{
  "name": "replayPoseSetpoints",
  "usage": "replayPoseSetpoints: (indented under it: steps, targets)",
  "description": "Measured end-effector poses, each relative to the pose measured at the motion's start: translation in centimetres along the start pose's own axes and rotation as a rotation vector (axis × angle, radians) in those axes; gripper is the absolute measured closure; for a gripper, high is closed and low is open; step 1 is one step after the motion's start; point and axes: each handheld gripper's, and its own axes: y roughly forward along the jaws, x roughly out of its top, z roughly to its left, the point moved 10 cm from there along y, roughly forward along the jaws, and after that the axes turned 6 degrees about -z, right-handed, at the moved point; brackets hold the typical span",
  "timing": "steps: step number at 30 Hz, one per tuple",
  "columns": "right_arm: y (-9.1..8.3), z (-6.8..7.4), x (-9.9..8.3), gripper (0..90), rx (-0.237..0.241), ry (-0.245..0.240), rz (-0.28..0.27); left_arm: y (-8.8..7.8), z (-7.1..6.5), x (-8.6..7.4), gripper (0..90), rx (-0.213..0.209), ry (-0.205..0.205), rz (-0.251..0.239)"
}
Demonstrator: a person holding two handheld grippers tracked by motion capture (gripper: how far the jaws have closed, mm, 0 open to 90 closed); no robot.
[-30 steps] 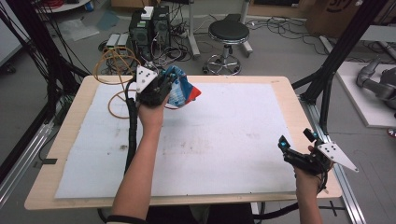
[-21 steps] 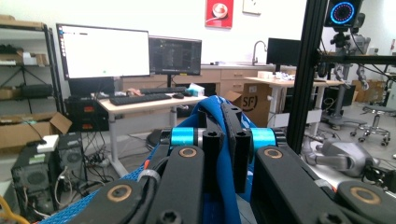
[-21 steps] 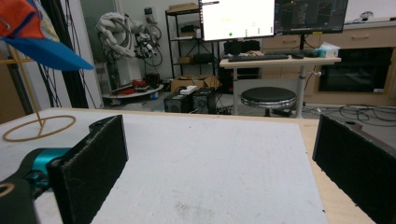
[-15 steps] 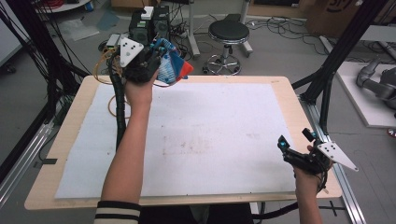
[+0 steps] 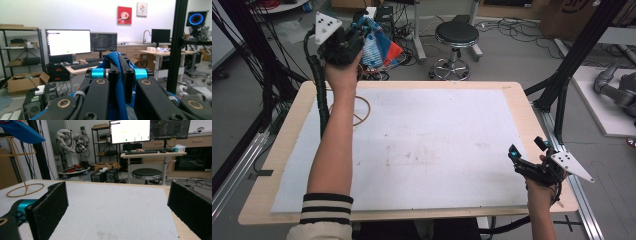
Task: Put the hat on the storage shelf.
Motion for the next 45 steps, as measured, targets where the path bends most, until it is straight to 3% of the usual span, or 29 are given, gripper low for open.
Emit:
replayPoseSetpoints:
  steps: [4, 11, 18, 23, 26, 31, 45]
  targets:
    - [0.1, 0.4, 0.3, 3.0, 0.017, 0.001, -0.01, 0.0, 1.5, 0.8, 87.3, 0.02, -0.01, -0.013]
    - [0.2, 1.1, 0.5, 3.0, 0.028, -0.016, -0.01, 0.3, 4.1, 2.8, 87.3, 0.051, 0.023, -0.036]
    - [0.0, 0.7, 0.6, 3.0, 0.011, -0.016, -0.01, 0.3, 6.3, 2.7, 87.4, 0.086, 0.021, -0.034]
    - [0.0, 0.7, 0.5, 3.0, 0.011, -0.017, -0.006, -0.1, 7.2, 2.3, 87.4, 0.105, 0.039, -0.038]
    - [0.1, 0.8, 0.2, 3.0, 0.014, -0.021, 0.0, -0.7, 8.3, 1.4, 87.3, 0.134, 0.046, -0.031]
    - [0.3, 0.9, 0.2, 3.0, 0.017, -0.025, 0.002, -1.7, 9.9, 0.0, 87.3, 0.174, 0.021, -0.031]
    - [0.4, 1.5, 0.5, 3.0, 0.031, -0.034, -0.008, -3.3, 11.9, -4.2, 87.2, 0.223, -0.011, 0.019]
